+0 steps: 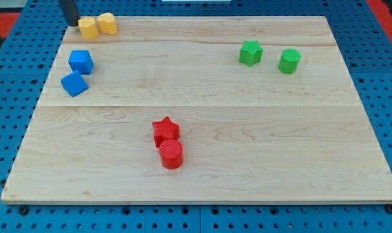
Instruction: Move the yellow blocks to the top of the red star
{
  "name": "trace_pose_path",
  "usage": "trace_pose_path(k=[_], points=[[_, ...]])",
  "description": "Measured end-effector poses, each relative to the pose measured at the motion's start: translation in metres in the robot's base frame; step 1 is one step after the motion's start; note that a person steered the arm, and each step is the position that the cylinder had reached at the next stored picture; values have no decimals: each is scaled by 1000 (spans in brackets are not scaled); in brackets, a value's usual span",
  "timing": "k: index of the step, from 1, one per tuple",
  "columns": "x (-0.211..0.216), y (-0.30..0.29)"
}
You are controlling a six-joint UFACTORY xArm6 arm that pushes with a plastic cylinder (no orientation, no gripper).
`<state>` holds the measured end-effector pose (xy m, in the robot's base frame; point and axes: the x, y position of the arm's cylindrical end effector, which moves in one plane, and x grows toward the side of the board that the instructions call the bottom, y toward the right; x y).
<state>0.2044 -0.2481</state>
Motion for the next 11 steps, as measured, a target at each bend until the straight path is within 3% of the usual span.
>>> trace_pose_path(k=[2,3,4,5,6,7,9,11], points=[[5,133],[44,161],[-2,108],[-12,52],[18,26],[35,46],[124,127],[163,233]])
